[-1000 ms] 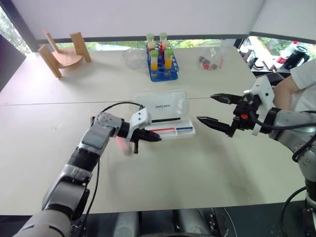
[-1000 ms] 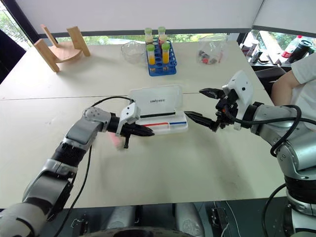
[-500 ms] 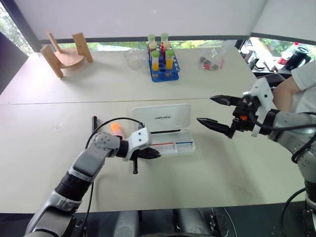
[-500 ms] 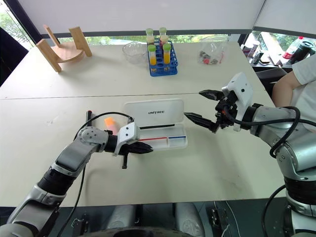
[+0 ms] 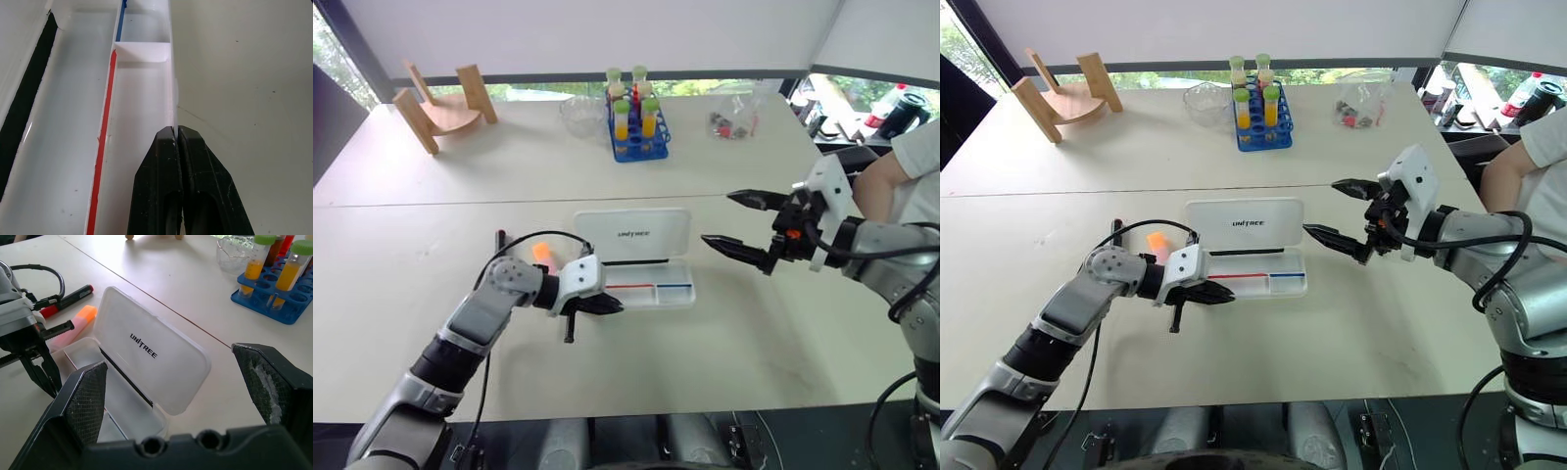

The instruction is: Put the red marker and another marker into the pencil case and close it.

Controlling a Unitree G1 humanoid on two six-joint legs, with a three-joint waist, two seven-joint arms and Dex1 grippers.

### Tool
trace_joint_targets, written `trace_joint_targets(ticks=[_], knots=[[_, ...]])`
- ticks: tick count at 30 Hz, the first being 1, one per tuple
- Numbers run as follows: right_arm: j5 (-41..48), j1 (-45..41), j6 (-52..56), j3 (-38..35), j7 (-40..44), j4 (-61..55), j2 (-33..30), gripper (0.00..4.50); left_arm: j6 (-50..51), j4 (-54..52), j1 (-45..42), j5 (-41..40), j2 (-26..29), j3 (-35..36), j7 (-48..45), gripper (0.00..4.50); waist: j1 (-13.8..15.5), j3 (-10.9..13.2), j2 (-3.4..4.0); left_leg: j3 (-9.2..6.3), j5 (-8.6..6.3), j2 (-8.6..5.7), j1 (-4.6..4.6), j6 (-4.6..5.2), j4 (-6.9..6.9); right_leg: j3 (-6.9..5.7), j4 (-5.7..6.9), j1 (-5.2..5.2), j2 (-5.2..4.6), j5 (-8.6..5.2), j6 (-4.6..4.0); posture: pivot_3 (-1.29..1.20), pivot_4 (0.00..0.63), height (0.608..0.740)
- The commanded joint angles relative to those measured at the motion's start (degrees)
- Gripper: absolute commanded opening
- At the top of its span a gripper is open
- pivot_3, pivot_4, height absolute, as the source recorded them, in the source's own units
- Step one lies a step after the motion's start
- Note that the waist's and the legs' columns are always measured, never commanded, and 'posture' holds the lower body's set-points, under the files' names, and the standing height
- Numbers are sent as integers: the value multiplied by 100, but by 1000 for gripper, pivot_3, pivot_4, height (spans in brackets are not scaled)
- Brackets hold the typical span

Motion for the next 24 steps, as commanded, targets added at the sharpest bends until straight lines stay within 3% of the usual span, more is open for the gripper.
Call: trace_joint_targets(ticks=[1,3,10,13,19,24], knots=[[-37,-119,-132,-21,26,0,21,4500,-118,6,-160,-80,28,63,-69,298,-5,0,0,0,0,0,0,0,0,0,0,0,0,0,0,0,150,740],[-53,-121,-146,-14,35,11,27,4500,-98,-18,-187,-127,32,94,-98,881,-6,0,0,0,0,0,0,0,0,0,0,0,0,0,0,0,150,740],[-108,-138,-184,-1,69,40,25,4500,547,-823,-226,-737,267,395,-239,4365,-10,2,0,-1,0,1,0,0,-1,0,0,-1,1,0,0,0,150,740],[-131,-162,-199,19,92,63,17,4500,1095,-1358,-284,-1271,498,916,-122,4475,-15,6,-1,-1,0,3,0,0,0,0,0,-2,2,0,0,0,150,740],[-170,-249,-249,57,128,148,33,4500,2630,-1822,-356,-2501,968,2896,891,4475,-46,15,0,-1,0,6,0,0,0,0,1,-2,4,0,0,0,150,740],[-179,-315,-272,32,103,162,69,4500,2990,-1705,111,-1817,1135,3674,2546,4475,-33,18,3,-2,0,8,0,1,-3,0,0,-3,7,0,1,0,150,740]])
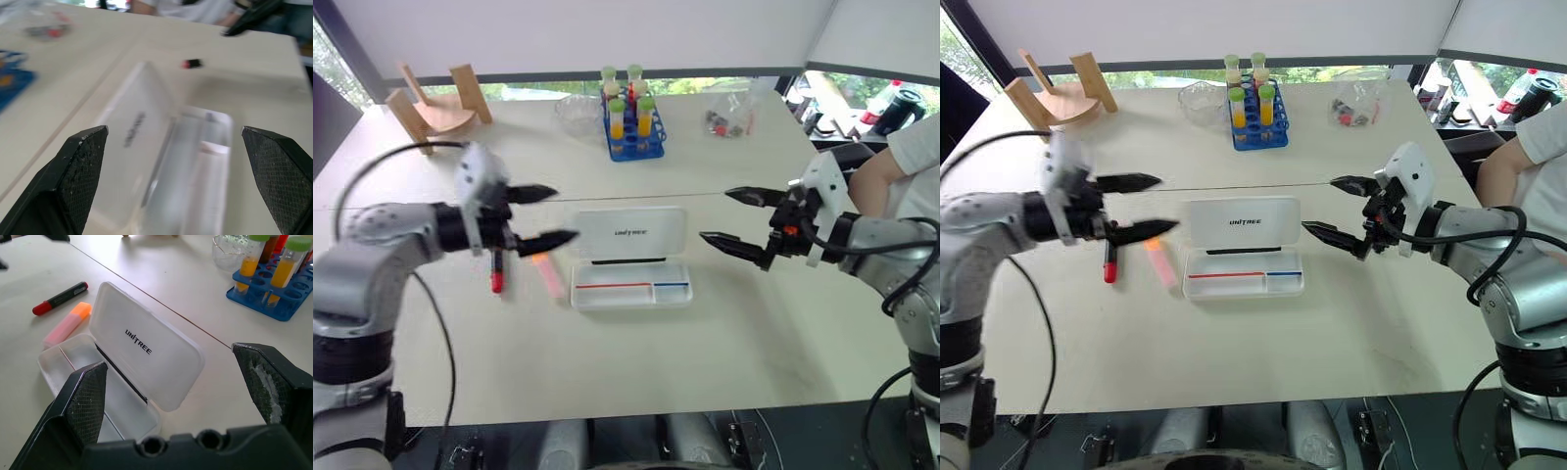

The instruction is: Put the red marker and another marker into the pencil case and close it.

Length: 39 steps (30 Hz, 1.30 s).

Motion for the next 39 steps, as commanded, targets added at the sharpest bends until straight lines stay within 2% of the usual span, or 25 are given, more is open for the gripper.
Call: trace_joint_targets(ticks=[1,4,8,12,18,21,24,27,28,29,30,32,34,35,37,39], knots=[[41,-146,-90,-145,-8,-89,13,4500,511,-36,385,616,-174,637,1620,4475,6,1,0,1,0,0,0,0,0,1,-1,0,-2,0,0,0,150,740],[314,-173,83,-228,134,-200,-49,4500,1297,-361,792,936,-1129,928,3157,4475,29,5,-8,1,0,-1,1,0,1,1,0,3,-5,0,0,0,150,740],[830,-84,348,-339,827,-402,-481,4500,1655,-604,1120,1153,-1981,657,4009,4475,65,26,-44,-4,1,-4,-3,-2,4,-4,-3,6,-11,1,2,0,150,740],[1236,-67,500,-429,1452,-475,-945,4500,1461,-354,1260,1376,-2402,482,4468,4475,46,28,-48,-5,1,-4,-2,-4,4,-7,-3,7,-12,2,1,0,150,740],[1302,-136,354,-385,1961,-477,-1291,4500,804,367,1215,1653,-2810,529,4955,4475,38,27,-43,-2,1,-4,7,-4,3,-5,-4,11,-10,2,0,0,150,740],[1283,-263,326,-354,1941,-427,-1264,4500,533,557,1235,1666,-2933,621,5087,3607,41,26,-43,-1,2,-5,8,-4,3,-4,-4,14,-11,2,0,0,150,740],[1281,-337,350,-336,1899,-403,-1226,4500,433,590,1328,1633,-2968,659,5104,2215,41,26,-42,-1,2,-5,10,-4,3,-4,-3,16,-11,2,0,0,150,740],[1223,-389,328,-295,1877,-354,-1205,4500,413,491,1423,1583,-2955,750,5135,564,42,26,-42,-1,2,-5,10,-5,3,-4,-5,17,-11,2,0,0,150,740],[1215,-403,325,-286,1879,-337,-1204,4500,413,424,1448,1574,-2918,780,5127,287,41,26,-42,-1,2,-5,10,-5,3,-4,-5,17,-11,2,0,0,150,740],[1208,-422,326,-274,1874,-321,-1200,4500,368,342,1438,1512,-2874,849,5074,285,33,26,-42,-1,2,-5,10,-5,3,-4,-5,16,-11,2,0,0,150,740],[1191,-440,319,-259,1867,-305,-1196,4500,375,222,1421,1444,-2731,887,4943,285,23,26,-42,-1,2,-5,10,-5,3,-4,-5,15,-11,2,0,0,150,740],[1153,-482,333,-274,1841,-224,-1226,4500,315,-421,1044,354,-2125,1014,3568,285,11,39,-62,0,2,-3,9,-5,1,-3,-2,10,-8,2,-1,0,150,740],[1145,-513,369,-338,1787,-142,-1258,4500,257,-1012,792,-640,-1301,848,1973,285,34,58,-79,-6,8,9,-7,-17,0,-11,2,-6,3,5,-8,0,150,740],[1145,-527,381,-356,1772,-112,-1264,4500,248,-1131,747,-908,-1027,763,1528,285,53,63,-76,-6,13,10,-8,-27,-1,-13,3,-7,3,5,-10,0,150,740],[1151,-493,402,-420,1759,-101,-1300,4500,144,-1216,637,-1225,-382,335,441,285,55,62,-43,-1,15,-2,-9,-34,-2,-16,-9,1,-16,5,-9,0,150,740],[1122,-464,400,-461,1721,-103,-1323,4500,-248,-1061,400,-1122,118,-326,-575,285,37,60,-3,14,13,-19,1,-33,-10,-10,-29,15,-35,4,-7,0,150,740]])
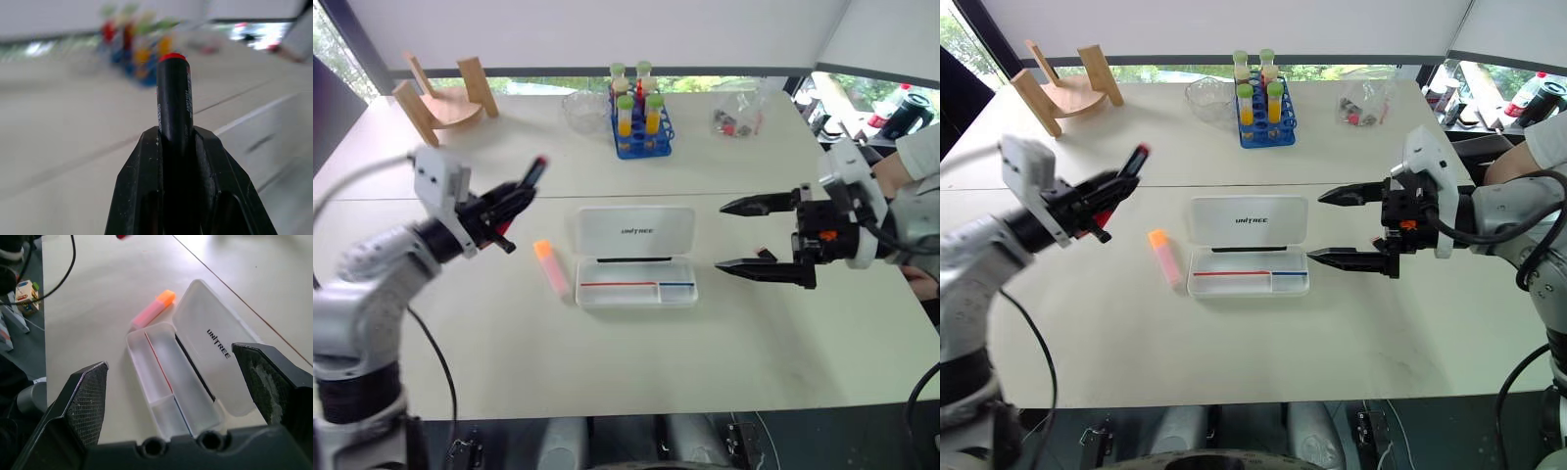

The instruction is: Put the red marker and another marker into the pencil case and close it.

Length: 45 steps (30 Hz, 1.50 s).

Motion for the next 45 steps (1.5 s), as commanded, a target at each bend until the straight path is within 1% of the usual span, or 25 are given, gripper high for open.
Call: trace_joint_targets(ticks=[1,3,5,7,9,10,12,15,18,21,23,25,28,29,30,32,34,35,38,40,41,43,45], knots=[[-18,-3,-30,-256,-66,-46,-129,4500,-653,292,-271,84,490,-1184,-1719,285,-5,7,21,7,-1,-5,3,3,-2,2,-3,3,-7,0,1,0,150,740],[-16,29,-23,-304,-136,-74,-129,4500,-1293,857,-715,627,475,-1948,-2246,285,0,11,19,7,-1,-8,0,4,-1,-1,-4,-1,-7,-1,4,0,150,740],[6,65,-7,-344,-205,-130,-137,4500,-1960,1557,-1146,1354,321,-2626,-2429,285,5,14,13,-2,-1,-3,-2,5,4,0,-4,2,6,-1,4,0,150,740],[63,117,42,-405,-294,-213,-140,4500,-2418,2253,-1494,1820,31,-3038,-2438,285,-4,14,14,-5,-1,0,-2,6,5,3,-6,3,15,-1,4,0,150,740],[135,286,137,-570,-436,-395,-157,4500,-2925,3120,-1876,2420,-399,-3515,-2319,285,-4,14,14,-5,-2,1,-5,8,5,5,-6,-1,17,0,6,0,150,740],[165,357,178,-641,-494,-473,-164,4500,-3082,3377,-1993,2585,-537,-3664,-2359,285,-4,14,14,-8,-6,2,-5,15,6,4,-5,1,20,1,8,0,150,740],[251,478,277,-792,-609,-605,-162,4500,-3292,3722,-2139,2785,-779,-3857,-2451,285,-14,14,13,-12,-11,3,-14,25,6,4,-5,-7,24,0,8,0,150,740],[341,606,380,-940,-745,-745,-162,4500,-3488,4021,-2232,2978,-999,-4038,-2598,285,-31,15,15,-9,-19,9,-34,41,6,11,-1,-33,29,-1,8,0,150,740],[408,676,433,-1011,-837,-820,-157,4500,-3536,4164,-2267,3105,-1111,-4115,-2694,285,-15,15,15,-11,-18,11,-64,41,17,10,16,-69,32,-1,8,0,150,740],[442,698,436,-1011,-905,-841,-156,4500,-3520,4170,-2269,3176,-1162,-4131,-2755,285,-6,15,15,-10,-16,11,-69,38,27,11,24,-71,31,-1,9,0,150,740],[442,699,420,-993,-931,-836,-150,4500,-3503,4163,-2271,3243,-1192,-4135,-2754,1307,-5,15,15,-10,-15,11,-69,37,32,10,26,-69,31,0,9,0,150,740],[446,686,413,-973,-951,-834,-144,4500,-3477,4148,-2274,3282,-1213,-4130,-2758,2132,-4,15,15,-11,-15,11,-69,37,33,10,27,-69,31,0,9,0,150,740],[449,621,393,-909,-981,-812,-118,4500,-3406,4098,-2291,3327,-1260,-4100,-2708,3751,-4,15,15,-12,-15,11,-69,37,33,10,27,-69,31,0,9,0,150,740],[452,607,387,-895,-988,-805,-110,4500,-3386,4081,-2293,3331,-1274,-4082,-2687,4205,-4,15,15,-12,-15,11,-69,37,32,10,27,-69,31,0,9,0,150,740],[446,599,377,-877,-990,-804,-105,4500,-3356,4036,-2288,3318,-1273,-4059,-2686,4469,-4,15,15,-12,-15,11,-69,37,33,10,27,-69,31,0,9,0,150,740],[438,587,366,-852,-994,-802,-95,4500,-3279,3917,-2284,3261,-1268,-3979,-2668,4469,-4,15,15,-12,-15,11,-69,37,33,10,28,-69,31,0,9,0,150,740],[443,573,364,-829,-1007,-816,-81,4500,-2870,3627,-2298,3012,-1225,-3726,-2583,4469,-7,15,15,-12,-15,11,-69,37,33,10,29,-69,31,0,9,0,150,740],[453,578,367,-832,-1016,-834,-78,4500,-2449,3352,-2286,2761,-1177,-3461,-2463,4469,-11,15,15,-13,-15,11,-69,37,33,9,30,-69,31,0,9,0,150,740],[499,630,378,-875,-1050,-894,-75,4500,-889,2371,-2081,1972,-1058,-2416,-1681,4469,-30,15,15,-15,-15,14,-74,37,33,9,33,-76,32,0,10,0,150,740],[547,684,395,-904,-1088,-945,-65,4500,220,1679,-1840,1566,-1084,-1667,-923,4469,-46,13,19,-16,-15,18,-73,37,32,9,34,-77,34,0,10,0,150,740],[566,723,394,-915,-1100,-963,-61,4500,753,1330,-1720,1584,-1280,-1208,-245,4469,-44,11,21,-15,-15,20,-72,37,31,10,34,-77,35,-1,10,0,150,740],[600,754,390,-892,-1128,-981,-43,4500,1526,756,-1489,1956,-1765,-427,1145,4469,-19,12,20,-17,-15,20,-71,37,33,8,36,-74,34,-1,10,0,150,740],[638,734,389,-822,-1159,-986,-7,4500,2059,192,-1125,2401,-2188,77,2215,4469,-5,13,14,-19,-15,19,-72,36,41,7,39,-68,32,0,11,0,150,740]])
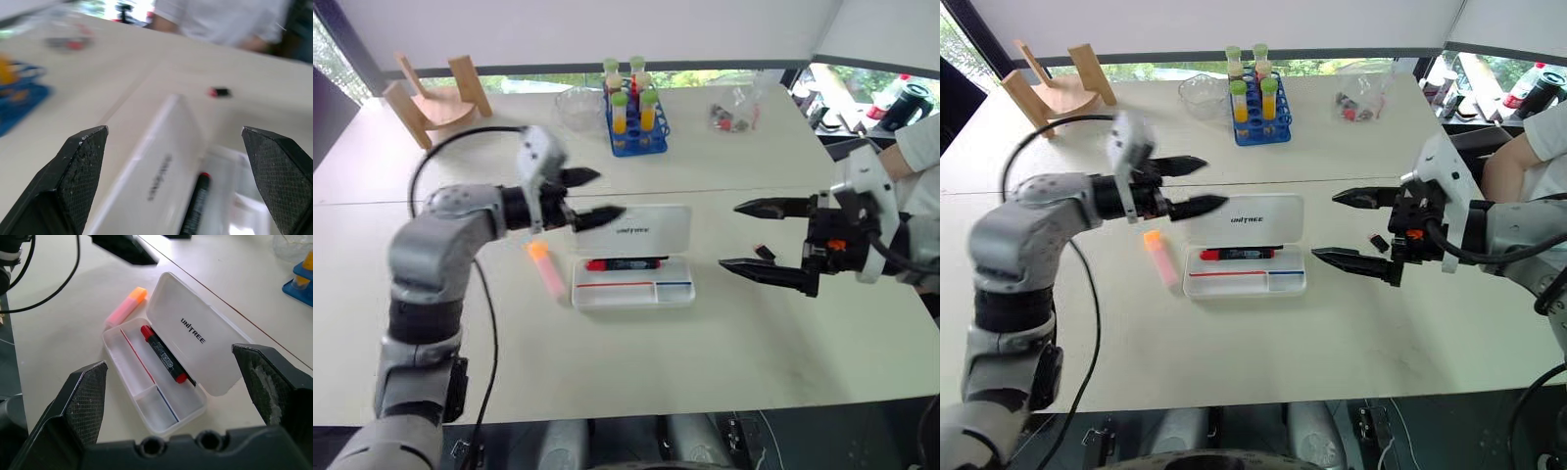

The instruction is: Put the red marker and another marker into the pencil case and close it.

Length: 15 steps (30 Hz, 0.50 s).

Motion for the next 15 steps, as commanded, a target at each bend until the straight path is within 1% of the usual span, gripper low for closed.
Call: trace_joint_targets(ticks=[1,4,5,6,8,11,13,15], knots=[[132,-88,-58,-24,-61,-158,52,4500,1072,-1025,515,701,-584,927,1955,4469,4,1,-5,-1,1,-1,-1,-2,2,-1,0,1,0,1,2,0,150,740],[140,-233,-93,172,-32,-81,118,4500,1516,-1360,1120,1122,-1403,1111,2972,4469,10,0,-7,0,5,-3,4,-9,3,1,0,6,-2,4,5,0,150,740],[105,-292,-131,239,18,-19,130,4500,1588,-1381,1263,1227,-1814,1154,3291,4469,23,0,-7,0,7,-4,4,-12,3,1,0,6,-3,5,5,0,150,740],[79,-342,-156,287,58,37,139,4500,1637,-1378,1334,1312,-2134,1170,3549,4469,48,-1,-8,-1,10,-4,4,-17,3,0,1,7,-4,6,6,0,150,740],[27,-441,-193,397,93,97,146,4500,1679,-1337,1336,1409,-2582,1233,3896,4469,108,5,-22,-2,14,-8,3,-24,4,-2,0,8,-6,9,9,0,150,740],[1,-523,-220,496,123,135,156,4500,1771,-1305,1205,1452,-3131,1374,4286,4469,150,2,-27,-1,18,-9,4,-32,4,-2,-1,9,-6,14,11,0,150,740],[13,-534,-219,517,127,138,156,4500,1818,-1294,1133,1471,-3401,1375,4479,4469,140,2,-28,1,18,-11,4,-32,4,-1,-2,9,-7,14,11,0,150,740],[29,-541,-203,525,123,125,153,4500,1856,-1265,1091,1475,-3525,1324,4605,4469,132,2,-28,0,18,-11,4,-32,2,-1,-3,9,-6,14,11,0,150,740]])
